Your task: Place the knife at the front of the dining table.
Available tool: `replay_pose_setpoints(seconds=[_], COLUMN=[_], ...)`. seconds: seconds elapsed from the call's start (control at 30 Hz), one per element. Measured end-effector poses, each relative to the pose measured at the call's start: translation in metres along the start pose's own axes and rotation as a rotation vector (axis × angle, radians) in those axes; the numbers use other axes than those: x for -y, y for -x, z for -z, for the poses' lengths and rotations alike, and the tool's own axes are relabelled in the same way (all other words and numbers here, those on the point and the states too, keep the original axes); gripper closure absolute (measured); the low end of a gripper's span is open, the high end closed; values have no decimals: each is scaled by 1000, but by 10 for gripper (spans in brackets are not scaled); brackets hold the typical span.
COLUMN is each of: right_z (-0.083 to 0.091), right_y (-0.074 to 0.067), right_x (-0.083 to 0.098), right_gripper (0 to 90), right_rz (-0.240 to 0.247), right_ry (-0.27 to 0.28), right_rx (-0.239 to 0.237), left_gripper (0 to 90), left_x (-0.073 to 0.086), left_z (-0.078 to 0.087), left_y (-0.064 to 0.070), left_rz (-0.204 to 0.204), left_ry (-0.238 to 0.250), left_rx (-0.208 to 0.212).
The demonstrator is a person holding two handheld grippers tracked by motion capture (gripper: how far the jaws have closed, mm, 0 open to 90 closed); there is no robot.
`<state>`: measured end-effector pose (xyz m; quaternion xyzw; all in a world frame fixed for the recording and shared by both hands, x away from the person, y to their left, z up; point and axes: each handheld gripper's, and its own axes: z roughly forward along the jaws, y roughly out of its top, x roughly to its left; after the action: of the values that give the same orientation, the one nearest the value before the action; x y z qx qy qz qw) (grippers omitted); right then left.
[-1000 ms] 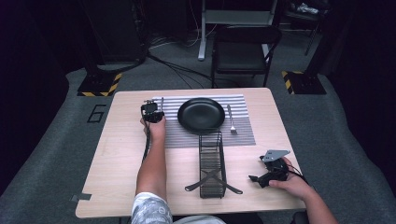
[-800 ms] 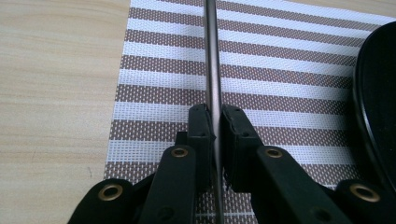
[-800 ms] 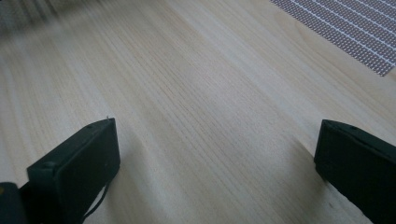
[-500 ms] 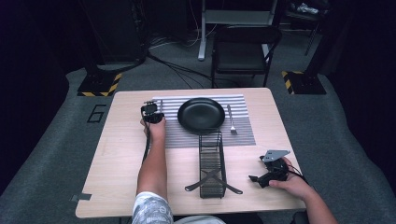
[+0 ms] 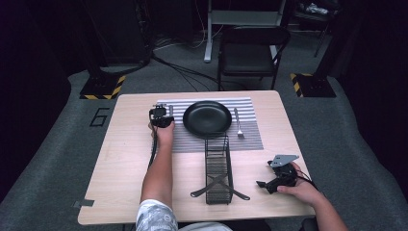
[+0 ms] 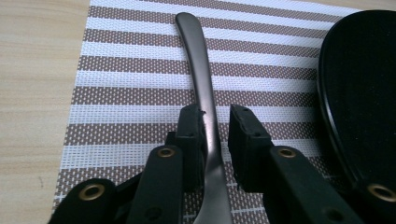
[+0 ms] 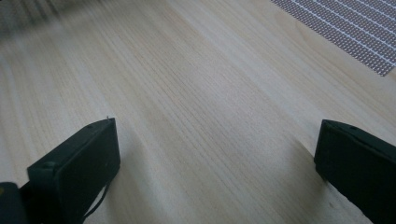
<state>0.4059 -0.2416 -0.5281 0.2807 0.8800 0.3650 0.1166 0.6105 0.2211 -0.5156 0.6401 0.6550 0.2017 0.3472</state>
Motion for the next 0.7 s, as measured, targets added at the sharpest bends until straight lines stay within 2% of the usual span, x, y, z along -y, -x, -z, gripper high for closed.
replay_pose_setpoints(seconds=[0.23, 0.33, 0.5, 0.6, 0.7], right_z=[0, 0, 0, 0, 0], right_y=[0, 0, 0, 0, 0], right_x=[0, 0, 0, 0, 0], right_gripper=[0, 0, 0, 0, 0], right_rz=[0, -1, -1, 0, 1], right_ry=[0, 0, 0, 0, 0], right_rx=[0, 0, 0, 0, -1], left_gripper=[681, 650, 608, 597, 584], left_x=[-1, -5, -10, -12, -12], left_z=[4, 11, 24, 32, 39], left_y=[-2, 0, 3, 5, 5], left_rz=[-3, -24, -35, -65, -66], left_ry=[-6, 12, 28, 35, 49], left_rx=[22, 30, 44, 50, 63])
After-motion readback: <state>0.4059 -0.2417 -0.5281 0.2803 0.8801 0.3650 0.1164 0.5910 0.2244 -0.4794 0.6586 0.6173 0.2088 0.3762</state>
